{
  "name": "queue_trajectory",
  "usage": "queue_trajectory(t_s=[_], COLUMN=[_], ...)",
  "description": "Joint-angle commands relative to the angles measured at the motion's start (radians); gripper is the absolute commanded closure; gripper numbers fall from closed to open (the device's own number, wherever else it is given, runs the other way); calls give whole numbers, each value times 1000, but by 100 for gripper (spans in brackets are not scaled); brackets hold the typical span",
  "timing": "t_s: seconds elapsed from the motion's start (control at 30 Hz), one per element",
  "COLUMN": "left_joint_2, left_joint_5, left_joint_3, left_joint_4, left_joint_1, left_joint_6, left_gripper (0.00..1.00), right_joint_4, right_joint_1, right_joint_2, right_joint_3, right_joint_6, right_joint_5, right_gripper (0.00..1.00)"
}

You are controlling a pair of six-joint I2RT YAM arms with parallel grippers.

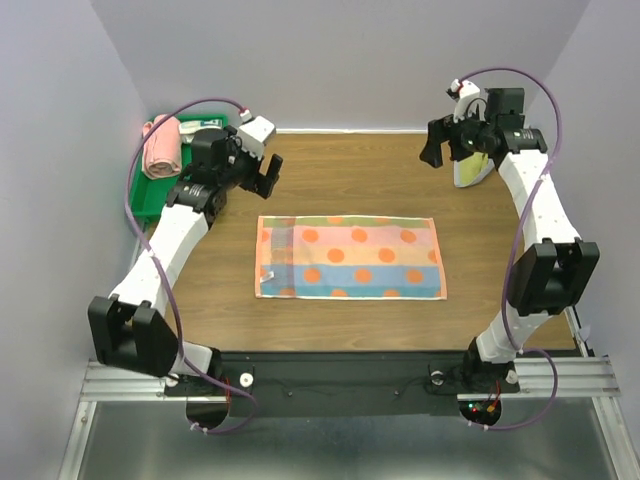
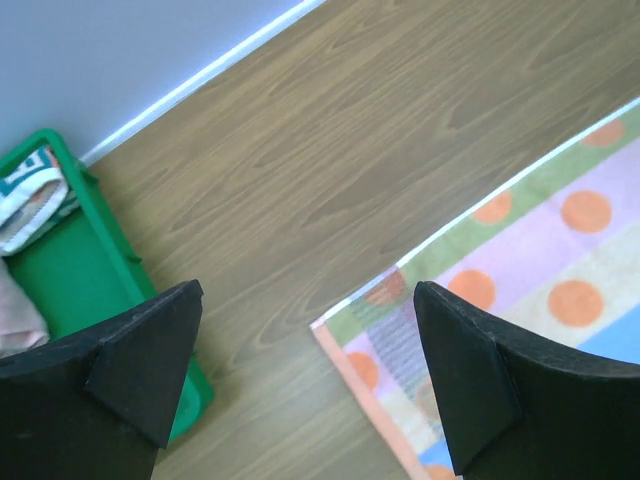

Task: Roll the towels
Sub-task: Flatten the towel

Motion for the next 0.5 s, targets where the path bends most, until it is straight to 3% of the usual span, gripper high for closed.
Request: queue_trajectory(t_s=[0.0,0.13,0.2,0.4,0.47], left_joint_2=[151,237,285,381,414], left_joint_5=[-7,-32,-30,11,0], left_joint_3=[159,152,166,192,198], left_joint_4=[-89,-132,-172,-241,-255], left_joint_1=[2,27,30,35,38], left_joint_6=[-24,37,83,165,172], left_gripper=[1,11,29,35,45], right_joint_4=[51,24,23,-8,-17], right_joint_1=[2,4,3,4,4], right_joint_2=[62,106,125,226,245], right_joint_3=[14,-91,-144,-158,-173], right_joint_6=[-21,-139,-191,-254,-278], right_joint_5=[25,120,147,199,213], right_gripper=[0,0,3,18,24])
